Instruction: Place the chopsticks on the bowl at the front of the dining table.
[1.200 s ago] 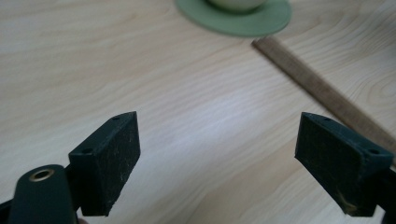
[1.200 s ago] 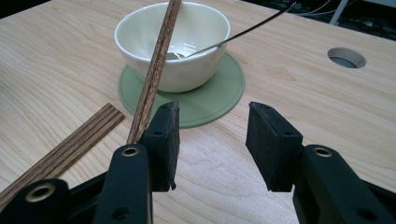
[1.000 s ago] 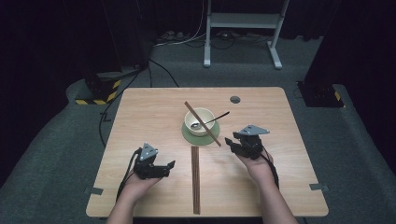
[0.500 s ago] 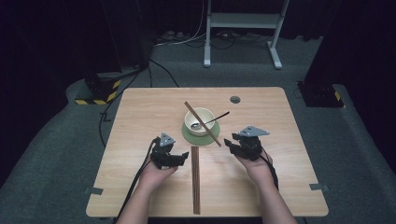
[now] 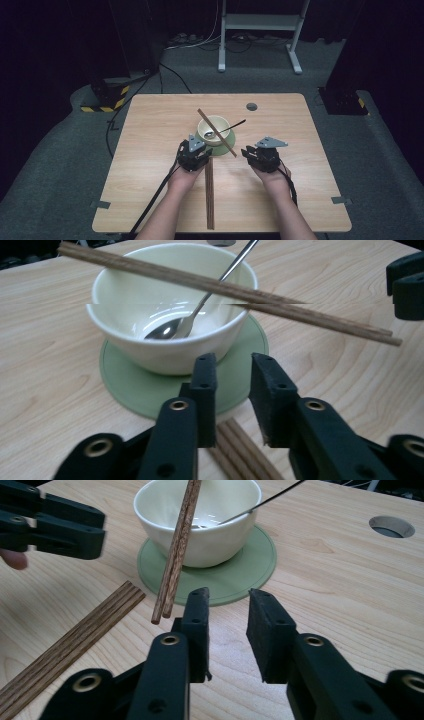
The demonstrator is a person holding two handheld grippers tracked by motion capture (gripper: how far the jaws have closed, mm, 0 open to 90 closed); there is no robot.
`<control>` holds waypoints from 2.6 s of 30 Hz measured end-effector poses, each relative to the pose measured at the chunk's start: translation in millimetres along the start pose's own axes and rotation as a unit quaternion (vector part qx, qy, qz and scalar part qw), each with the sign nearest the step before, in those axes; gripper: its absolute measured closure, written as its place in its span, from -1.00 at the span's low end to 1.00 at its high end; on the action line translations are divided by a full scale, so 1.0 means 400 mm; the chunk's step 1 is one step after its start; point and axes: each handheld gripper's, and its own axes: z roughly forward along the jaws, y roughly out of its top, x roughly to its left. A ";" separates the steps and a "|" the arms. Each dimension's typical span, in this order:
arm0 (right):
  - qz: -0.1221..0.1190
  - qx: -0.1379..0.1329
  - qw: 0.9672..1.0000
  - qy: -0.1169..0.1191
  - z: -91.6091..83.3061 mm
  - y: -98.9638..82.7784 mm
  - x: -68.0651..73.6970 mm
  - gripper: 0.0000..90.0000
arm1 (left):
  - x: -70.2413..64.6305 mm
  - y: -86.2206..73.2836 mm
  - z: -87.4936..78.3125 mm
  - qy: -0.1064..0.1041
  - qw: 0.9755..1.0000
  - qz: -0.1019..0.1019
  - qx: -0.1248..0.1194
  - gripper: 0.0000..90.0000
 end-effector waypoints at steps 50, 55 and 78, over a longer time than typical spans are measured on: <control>-0.063 0.014 0.996 0.054 0.074 0.018 0.163 0.67 | -0.016 -0.008 0.034 0.079 0.997 -0.010 -0.019 0.90; -0.063 0.014 0.996 0.056 0.081 0.020 0.166 0.66 | -0.012 -0.008 0.032 0.081 0.996 -0.017 -0.023 0.90; -0.051 0.012 0.997 0.058 0.093 0.027 0.159 0.63 | -0.006 0.012 0.047 0.083 0.996 -0.011 -0.018 0.90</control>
